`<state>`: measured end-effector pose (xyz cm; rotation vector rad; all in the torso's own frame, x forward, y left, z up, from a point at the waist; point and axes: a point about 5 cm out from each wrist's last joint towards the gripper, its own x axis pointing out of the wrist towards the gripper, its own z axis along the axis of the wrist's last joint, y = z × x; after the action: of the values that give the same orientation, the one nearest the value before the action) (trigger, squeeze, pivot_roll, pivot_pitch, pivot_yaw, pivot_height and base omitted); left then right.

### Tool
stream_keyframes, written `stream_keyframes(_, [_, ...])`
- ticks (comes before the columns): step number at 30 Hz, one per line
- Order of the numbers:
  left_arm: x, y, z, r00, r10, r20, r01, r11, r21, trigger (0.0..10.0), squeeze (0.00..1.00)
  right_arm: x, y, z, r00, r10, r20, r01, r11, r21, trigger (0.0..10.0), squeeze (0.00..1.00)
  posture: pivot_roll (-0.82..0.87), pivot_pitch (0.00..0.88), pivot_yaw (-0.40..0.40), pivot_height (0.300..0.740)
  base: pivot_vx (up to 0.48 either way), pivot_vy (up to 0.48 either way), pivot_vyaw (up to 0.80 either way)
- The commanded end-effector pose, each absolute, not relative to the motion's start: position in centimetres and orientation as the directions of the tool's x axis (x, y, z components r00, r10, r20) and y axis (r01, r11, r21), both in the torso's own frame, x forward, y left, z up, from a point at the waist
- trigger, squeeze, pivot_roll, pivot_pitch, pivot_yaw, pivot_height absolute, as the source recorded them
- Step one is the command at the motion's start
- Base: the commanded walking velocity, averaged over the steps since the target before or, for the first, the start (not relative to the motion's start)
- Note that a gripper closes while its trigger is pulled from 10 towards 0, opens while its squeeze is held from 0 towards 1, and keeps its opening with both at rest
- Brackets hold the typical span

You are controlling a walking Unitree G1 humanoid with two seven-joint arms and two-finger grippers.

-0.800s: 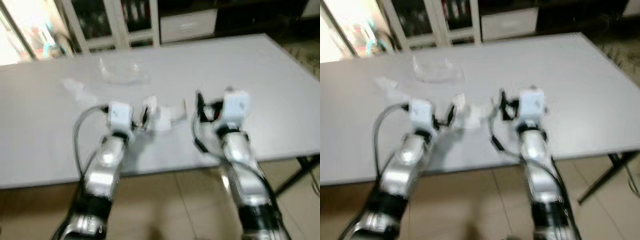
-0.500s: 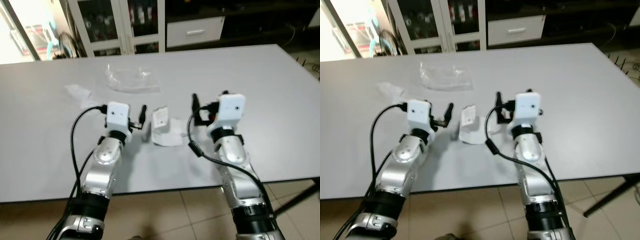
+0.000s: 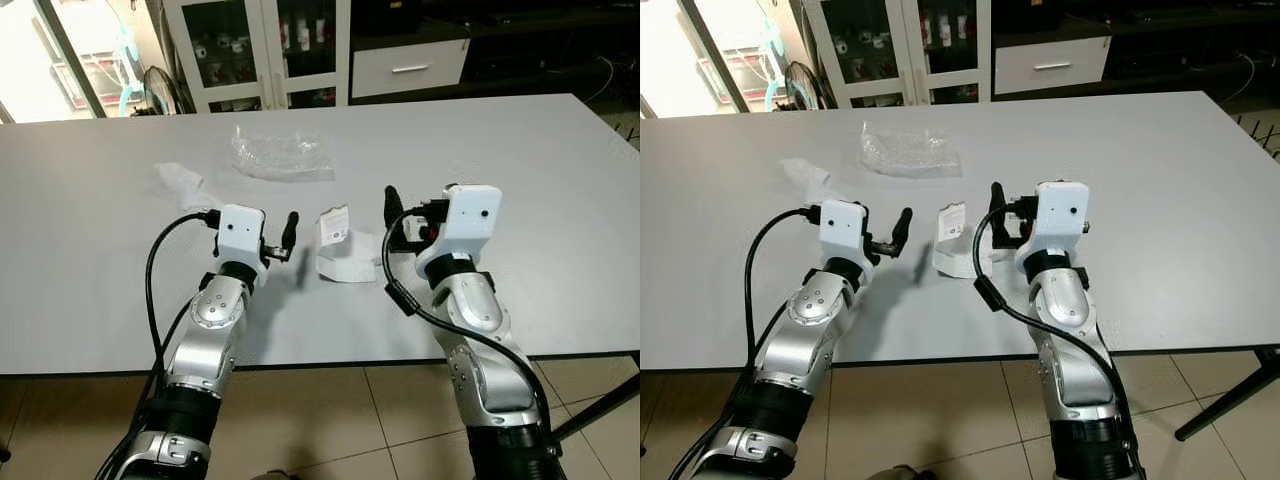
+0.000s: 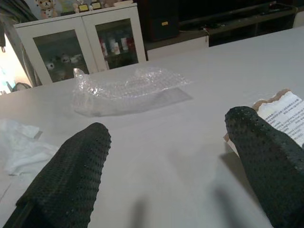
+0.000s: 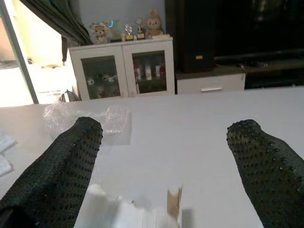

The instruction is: Picking trash to rubbish bin

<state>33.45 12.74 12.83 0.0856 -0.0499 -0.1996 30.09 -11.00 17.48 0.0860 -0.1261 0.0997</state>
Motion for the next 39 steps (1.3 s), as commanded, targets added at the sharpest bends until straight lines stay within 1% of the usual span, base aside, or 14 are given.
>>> stream_keyframes(1, [33.5,13.3,13.1,0.979,-0.201,0.036,0.196,0.976,0.098,10.0,0.00,29.9,-10.9,16.9,0.992,0.087,0.088,-0.097,0.988,0.120,10.0,0.00,-0.04,0.078,0.081,0.740,0.000,0.000,0.00])
stream_keyframes(2, [33.5,13.3,13.1,0.979,-0.201,0.036,0.196,0.976,0.098,10.0,0.00,29.9,-10.9,16.9,0.992,0.087,0.088,-0.097,0.988,0.120,10.0,0.00,-0.04,0.078,0.081,0.740,0.000,0.000,0.00])
stream_keyframes(6, [33.9,13.9,13.6,0.979,-0.199,0.039,0.194,0.975,0.110,10.0,0.00,30.1,-11.7,15.0,1.000,0.024,-0.012,-0.021,0.976,0.215,10.0,0.00,-0.03,0.084,0.086,0.740,0.000,0.000,0.00])
stream_keyframes(9, [33.9,14.3,13.8,0.980,-0.196,0.039,0.190,0.975,0.118,10.0,0.00,30.4,-12.0,13.9,0.997,0.020,-0.078,0.002,0.961,0.277,10.0,0.00,-0.01,0.088,0.089,0.740,0.000,0.000,0.00])
stream_keyframes(12, [33.9,14.5,13.8,0.981,-0.193,0.037,0.187,0.975,0.123,10.0,0.00,30.5,-12.1,12.7,0.990,0.027,-0.140,0.017,0.953,0.304,10.0,0.00,-0.01,0.090,0.090,0.740,0.000,0.000,0.00])
stream_keyframes(16, [33.7,14.6,13.8,0.981,-0.191,0.035,0.185,0.974,0.128,10.0,0.00,30.7,-12.3,11.3,0.979,0.042,-0.198,0.021,0.952,0.304,10.0,0.00,0.00,0.092,0.092,0.740,0.000,0.000,0.00])
stream_keyframes(27, [33.5,14.4,13.6,0.981,-0.194,0.028,0.189,0.974,0.128,10.0,0.00,31.5,-11.6,10.4,0.963,0.147,-0.224,-0.072,0.947,0.314,10.0,0.00,0.01,0.096,0.091,0.740,0.000,0.000,0.00])
stream_keyframes(39, [33.3,14.3,13.5,0.981,-0.193,0.021,0.189,0.974,0.127,10.0,0.00,32.2,-10.9,10.4,0.959,0.193,-0.209,-0.119,0.939,0.323,10.0,0.00,0.01,0.096,0.089,0.740,0.000,0.000,0.00])
